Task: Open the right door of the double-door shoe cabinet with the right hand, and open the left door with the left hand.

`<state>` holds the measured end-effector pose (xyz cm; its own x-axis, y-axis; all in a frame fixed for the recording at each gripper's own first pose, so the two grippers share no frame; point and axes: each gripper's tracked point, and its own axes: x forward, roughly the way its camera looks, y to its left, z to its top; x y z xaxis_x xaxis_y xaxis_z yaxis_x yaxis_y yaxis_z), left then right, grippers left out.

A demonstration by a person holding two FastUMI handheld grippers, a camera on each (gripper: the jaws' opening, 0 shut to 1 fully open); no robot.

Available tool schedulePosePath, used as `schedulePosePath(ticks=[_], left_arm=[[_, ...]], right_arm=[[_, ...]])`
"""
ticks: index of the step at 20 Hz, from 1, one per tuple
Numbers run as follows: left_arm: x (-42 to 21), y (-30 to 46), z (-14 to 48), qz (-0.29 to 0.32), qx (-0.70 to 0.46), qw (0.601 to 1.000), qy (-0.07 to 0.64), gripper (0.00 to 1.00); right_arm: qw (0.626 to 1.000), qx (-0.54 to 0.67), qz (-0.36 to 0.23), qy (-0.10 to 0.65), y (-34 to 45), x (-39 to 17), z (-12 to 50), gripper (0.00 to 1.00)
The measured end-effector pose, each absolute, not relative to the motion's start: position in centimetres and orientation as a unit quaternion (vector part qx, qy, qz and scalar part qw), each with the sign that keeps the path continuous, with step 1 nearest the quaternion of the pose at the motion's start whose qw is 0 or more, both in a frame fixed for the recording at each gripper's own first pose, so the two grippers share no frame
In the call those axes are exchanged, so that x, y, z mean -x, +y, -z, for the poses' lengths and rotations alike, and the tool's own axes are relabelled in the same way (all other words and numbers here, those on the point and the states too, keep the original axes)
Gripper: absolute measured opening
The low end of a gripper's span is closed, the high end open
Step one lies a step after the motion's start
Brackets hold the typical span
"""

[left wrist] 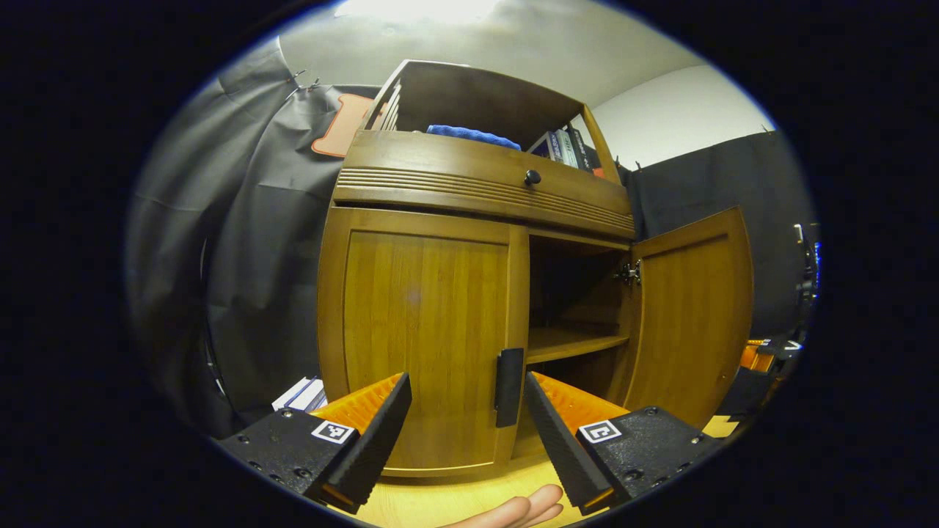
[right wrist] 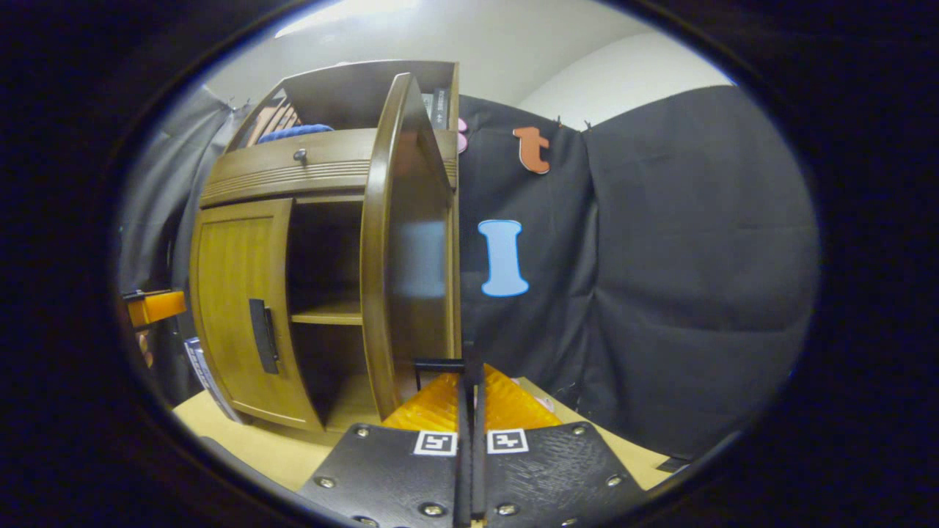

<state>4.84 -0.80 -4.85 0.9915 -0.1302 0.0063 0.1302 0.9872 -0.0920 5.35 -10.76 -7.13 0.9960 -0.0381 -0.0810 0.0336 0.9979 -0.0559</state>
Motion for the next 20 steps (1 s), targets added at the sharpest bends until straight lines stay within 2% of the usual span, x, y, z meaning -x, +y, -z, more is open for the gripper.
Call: schedulePosePath(ticks=[2, 3, 5, 6, 7, 14, 20], left_arm=[[-5.0, -0.9, 5.2, 0.064, 0.045, 0.997, 0.005, 0.92], [-5.2, -1.1, 5.3, 0.064, 0.044, 0.997, 0.006, 0.95], [-5.5, -1.4, 5.7, 0.063, 0.039, 0.997, 0.01, 0.95], [-5.7, -1.7, 6.0, 0.062, 0.037, 0.997, 0.012, 0.92], [-5.9, -2.1, 6.4, 0.064, 0.033, 0.997, 0.016, 0.92], [-8.0, -3.8, 8.2, 0.056, 0.049, 0.997, 0.022, 0.92], [-10.4, -2.3, 9.2, 0.014, 0.054, 0.998, 0.02, 0.92]], right_arm=[[0.999, 0.025, -0.005, 0.043, -11.9, -5.7, 7.2, 0.01], [0.998, 0.029, -0.015, 0.046, -12.5, -5.8, 7.1, 0.01], [0.997, 0.038, -0.032, 0.051, -13.6, -6.1, 7.1, 0.0], [0.997, 0.041, -0.041, 0.054, -13.8, -6.4, 7.0, 0.0], [0.996, 0.04, -0.048, 0.056, -14.2, -6.7, 6.9, 0.03], [0.993, 0.019, -0.108, 0.054, -17.5, -8.1, 6.9, 0.01], [0.99, 0.029, -0.13, 0.044, -17.5, -8.3, 6.7, 0.02]])
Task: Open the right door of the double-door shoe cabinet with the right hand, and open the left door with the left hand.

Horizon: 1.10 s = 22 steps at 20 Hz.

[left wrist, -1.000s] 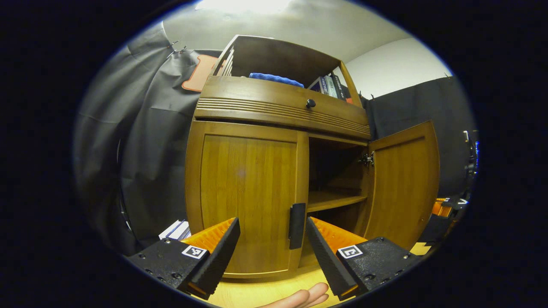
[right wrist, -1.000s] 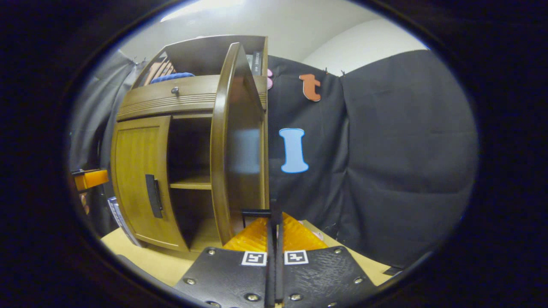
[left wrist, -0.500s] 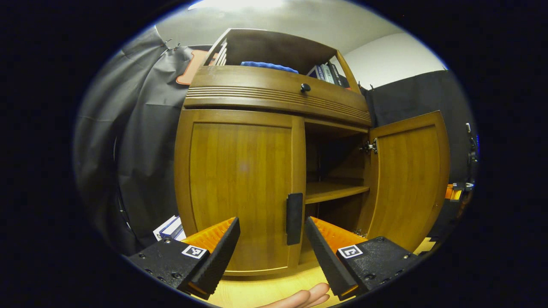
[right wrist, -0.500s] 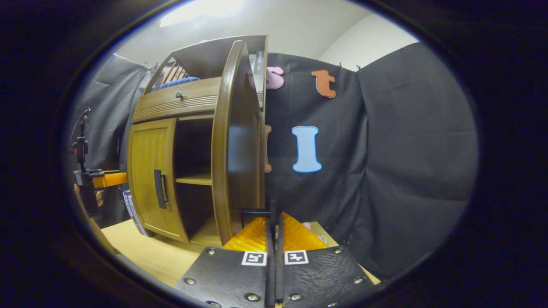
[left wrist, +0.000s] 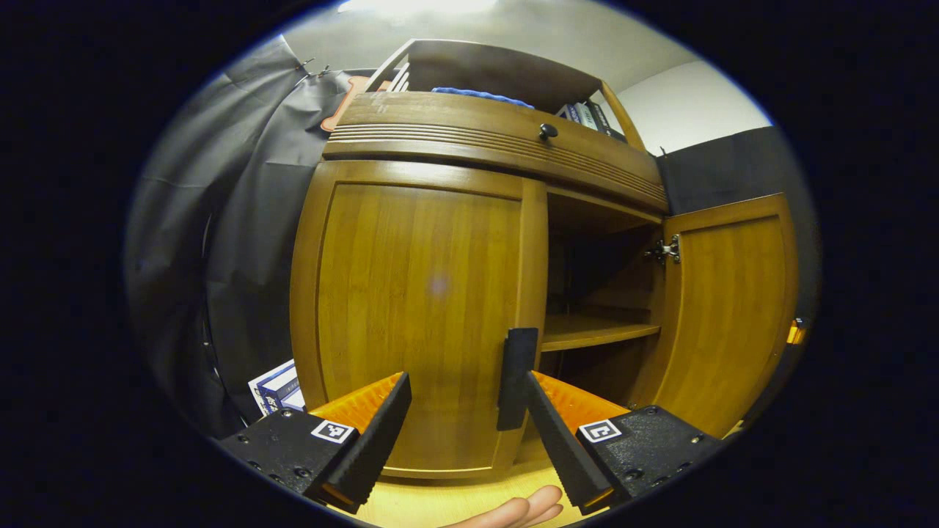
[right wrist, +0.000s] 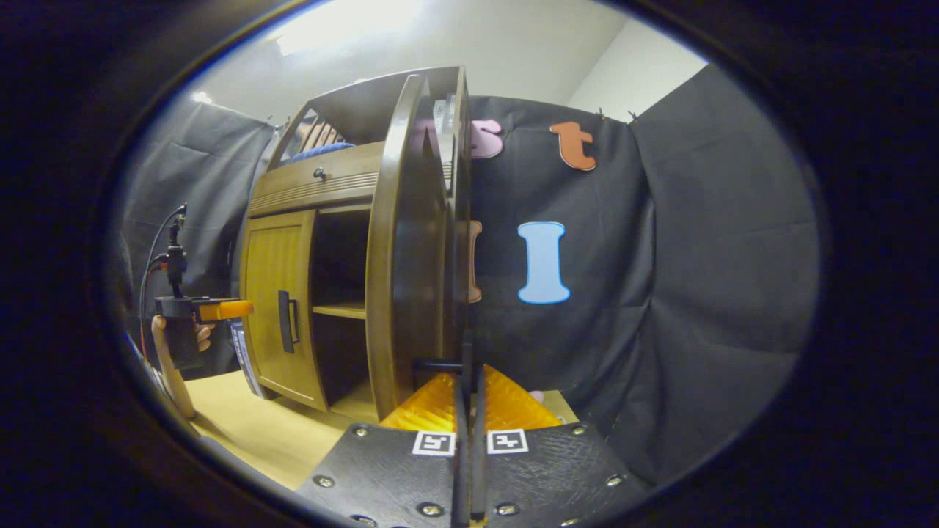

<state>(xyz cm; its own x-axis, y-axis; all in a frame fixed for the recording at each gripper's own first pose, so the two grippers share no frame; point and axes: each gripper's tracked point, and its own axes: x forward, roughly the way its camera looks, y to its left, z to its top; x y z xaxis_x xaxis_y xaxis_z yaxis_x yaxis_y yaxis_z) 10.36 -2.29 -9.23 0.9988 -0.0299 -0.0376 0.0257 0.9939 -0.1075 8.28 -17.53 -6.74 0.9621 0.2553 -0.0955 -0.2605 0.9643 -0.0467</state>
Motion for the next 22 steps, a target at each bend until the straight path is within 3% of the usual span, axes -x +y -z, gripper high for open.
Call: schedulePosePath(ticks=[10, 14, 15, 16, 17, 22], left_arm=[[-11.7, -1.6, 9.8, 0.002, 0.053, 0.998, 0.02, 0.92], [-11.5, -1.8, 10.0, 0.007, 0.057, 0.998, 0.032, 0.95], [-11.5, -2.0, 9.8, 0.009, 0.057, 0.998, 0.03, 0.92], [-11.6, -2.1, 9.8, 0.011, 0.058, 0.998, 0.029, 0.92], [-11.7, -2.4, 9.9, 0.014, 0.058, 0.998, 0.031, 0.92], [-12.9, -4.4, 10.4, 0.036, 0.056, 0.997, 0.041, 0.92]], right_arm=[[0.994, 0.034, -0.095, 0.039, -17.1, -8.0, 6.5, 0.02], [0.998, 0.055, -0.036, 0.022, -18.4, -4.7, 5.8, 0.02], [0.999, 0.041, -0.029, 0.014, -18.9, -3.7, 5.1, 0.14], [1.0, 0.02, -0.022, 0.005, -19.0, -2.6, 4.6, 0.17], [1.0, 0.0, -0.012, -0.004, -19.2, -1.9, 3.8, 0.27], [0.998, -0.025, 0.04, -0.029, -18.7, 2.8, 2.4, 0.88]])
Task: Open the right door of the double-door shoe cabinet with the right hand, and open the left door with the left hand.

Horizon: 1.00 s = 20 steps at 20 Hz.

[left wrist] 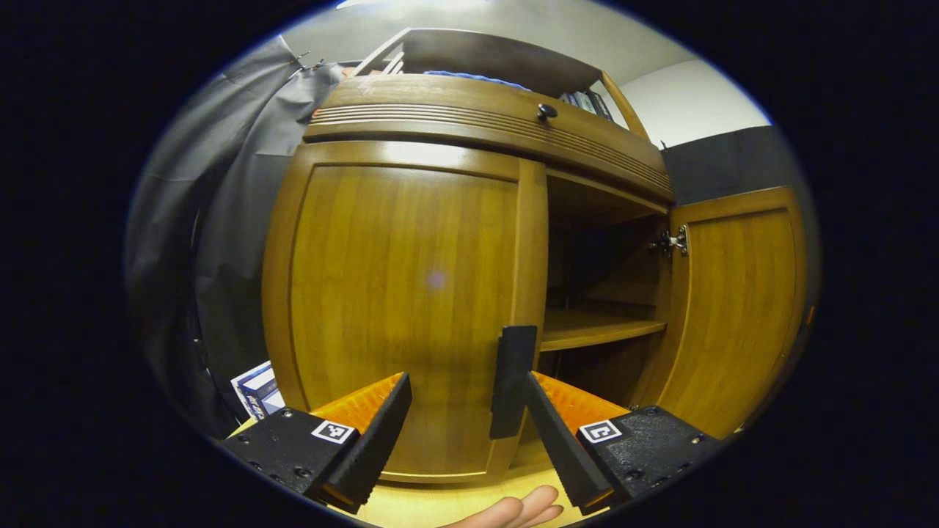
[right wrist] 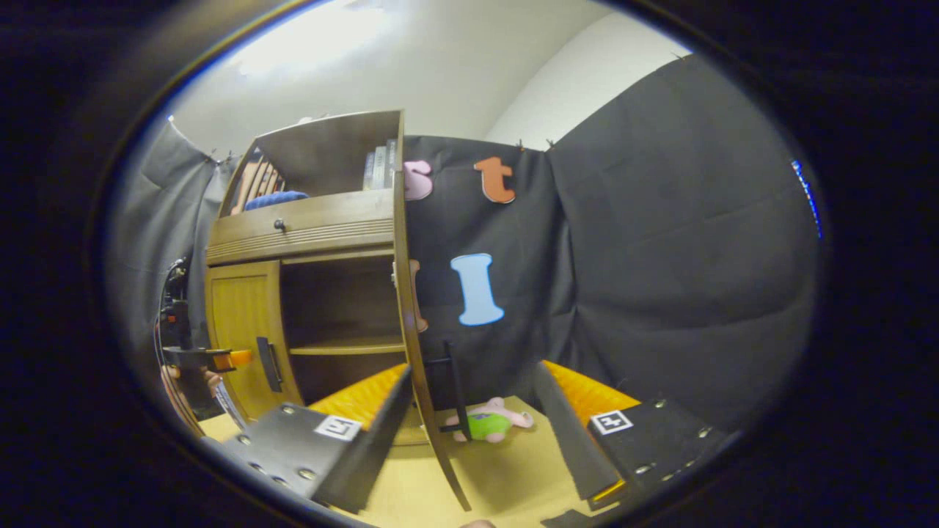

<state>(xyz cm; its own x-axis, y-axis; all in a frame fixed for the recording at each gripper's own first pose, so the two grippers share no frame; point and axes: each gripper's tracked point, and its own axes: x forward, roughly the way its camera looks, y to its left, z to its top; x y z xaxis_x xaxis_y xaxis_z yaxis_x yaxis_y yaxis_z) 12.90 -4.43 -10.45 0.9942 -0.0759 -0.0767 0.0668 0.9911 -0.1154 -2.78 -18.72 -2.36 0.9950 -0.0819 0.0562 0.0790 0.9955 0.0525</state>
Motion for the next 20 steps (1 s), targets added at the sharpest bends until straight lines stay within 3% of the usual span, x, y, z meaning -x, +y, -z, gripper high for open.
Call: schedulePosePath(ticks=[1, 4, 5, 6, 7, 8, 13, 15, 19, 20], left_arm=[[-13.3, -4.8, 10.6, 0.036, 0.058, 0.997, 0.042, 0.92], [-14.5, -5.3, 11.0, 0.03, 0.06, 0.997, 0.042, 0.92], [-15.0, -5.6, 11.1, 0.028, 0.058, 0.997, 0.042, 0.92], [-15.6, -5.9, 11.3, 0.027, 0.054, 0.997, 0.038, 0.99], [-16.1, -6.2, 11.4, 0.031, 0.043, 0.998, 0.035, 0.92], [-16.6, -6.4, 11.7, 0.031, 0.03, 0.999, 0.031, 0.96], [-17.9, -7.5, 11.0, 0.044, 0.034, 0.998, -0.015, 0.93], [-18.4, -7.4, 9.0, 0.051, 0.059, 0.995, -0.061, 0.73], [-18.5, -8.1, 9.7, 0.078, 0.045, 0.995, -0.035, 0.34], [-18.3, -8.1, 9.8, 0.082, 0.038, 0.995, -0.031, 0.34]], right_arm=[[0.998, -0.019, 0.044, -0.032, -18.1, 3.5, 2.0, 1.0], [0.998, -0.011, 0.052, -0.047, -15.5, 5.1, 0.6, 0.96], [0.998, -0.014, 0.037, -0.055, -13.8, 5.7, 0.2, 1.0], [0.997, -0.02, 0.028, -0.068, -12.3, 6.0, -0.6, 1.0], [0.997, -0.027, 0.017, -0.076, -10.7, 6.5, -1.2, 1.0], [0.996, -0.029, 0.006, -0.081, -9.6, 6.9, -1.1, 1.0], [0.996, -0.035, -0.022, -0.084, -6.0, 8.6, -0.8, 1.0], [0.996, -0.031, -0.029, -0.078, -5.0, 8.9, -0.1, 1.0], [0.997, -0.034, -0.039, -0.064, -3.7, 9.2, 0.4, 1.0], [0.997, -0.032, -0.035, -0.062, -3.9, 9.2, 0.5, 1.0]])
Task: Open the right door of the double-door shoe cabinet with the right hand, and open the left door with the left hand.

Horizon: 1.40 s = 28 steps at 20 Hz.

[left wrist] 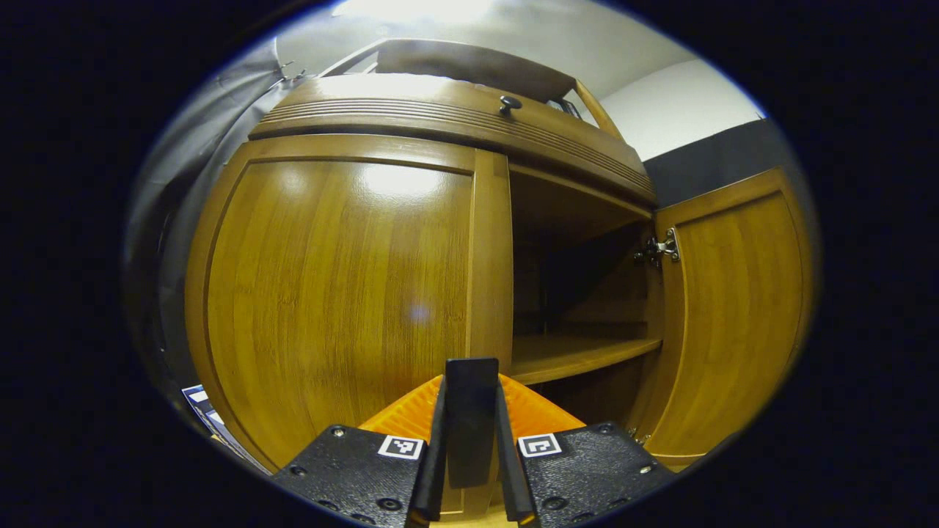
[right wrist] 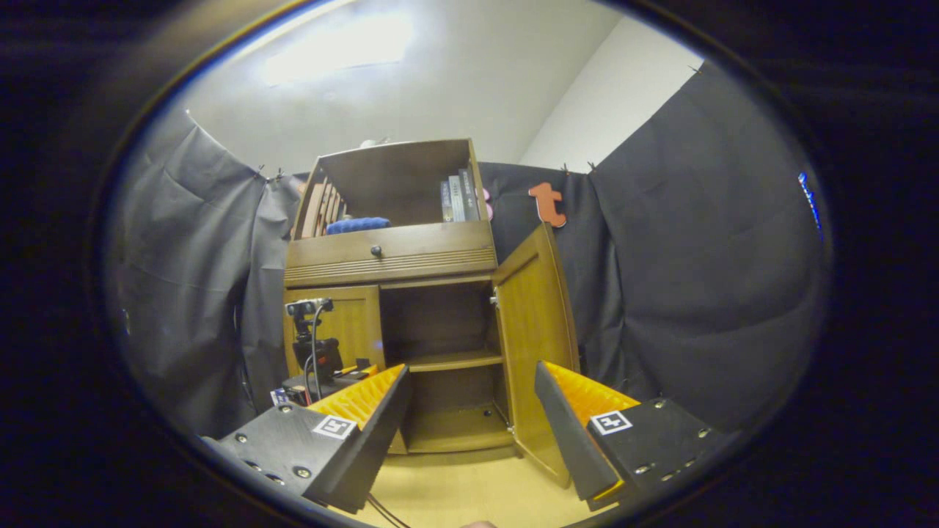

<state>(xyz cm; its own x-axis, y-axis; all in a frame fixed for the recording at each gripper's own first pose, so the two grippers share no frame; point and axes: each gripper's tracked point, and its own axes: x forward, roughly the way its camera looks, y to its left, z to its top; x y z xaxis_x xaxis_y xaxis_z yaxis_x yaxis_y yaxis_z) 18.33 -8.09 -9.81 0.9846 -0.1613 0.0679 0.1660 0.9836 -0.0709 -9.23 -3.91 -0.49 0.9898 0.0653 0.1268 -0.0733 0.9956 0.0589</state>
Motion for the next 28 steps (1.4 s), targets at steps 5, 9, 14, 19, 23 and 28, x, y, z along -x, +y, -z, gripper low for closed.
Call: schedulePosePath(ticks=[5, 9, 14, 19, 23, 28], left_arm=[[-17.1, -8.4, 10.2, 0.107, 0.034, 0.994, 0.013, 0.3], [-15.9, -8.7, 10.5, 0.118, 0.033, 0.991, 0.054, 0.26], [-13.4, -8.5, 10.3, 0.141, 0.015, 0.988, 0.064, 0.26], [-10.7, -8.1, 9.9, 0.159, 0.016, 0.985, 0.059, 0.26], [-9.0, -7.5, 9.6, 0.161, 0.019, 0.985, 0.056, 0.27], [-6.6, -6.5, 9.2, 0.162, 0.022, 0.985, 0.047, 0.28]], right_arm=[[0.995, -0.043, -0.055, -0.069, -3.0, 9.6, 0.0, 1.0], [0.995, -0.041, -0.063, -0.069, -2.5, 9.7, 0.6, 1.0], [0.996, -0.037, -0.047, -0.06, -1.9, 10.6, 0.5, 1.0], [0.998, -0.002, -0.026, -0.053, -1.3, 11.3, 0.4, 0.99], [0.999, 0.013, -0.022, -0.044, -0.8, 11.5, 0.3, 1.0], [0.998, 0.007, -0.025, -0.054, -1.1, 12.2, 0.0, 0.96]])
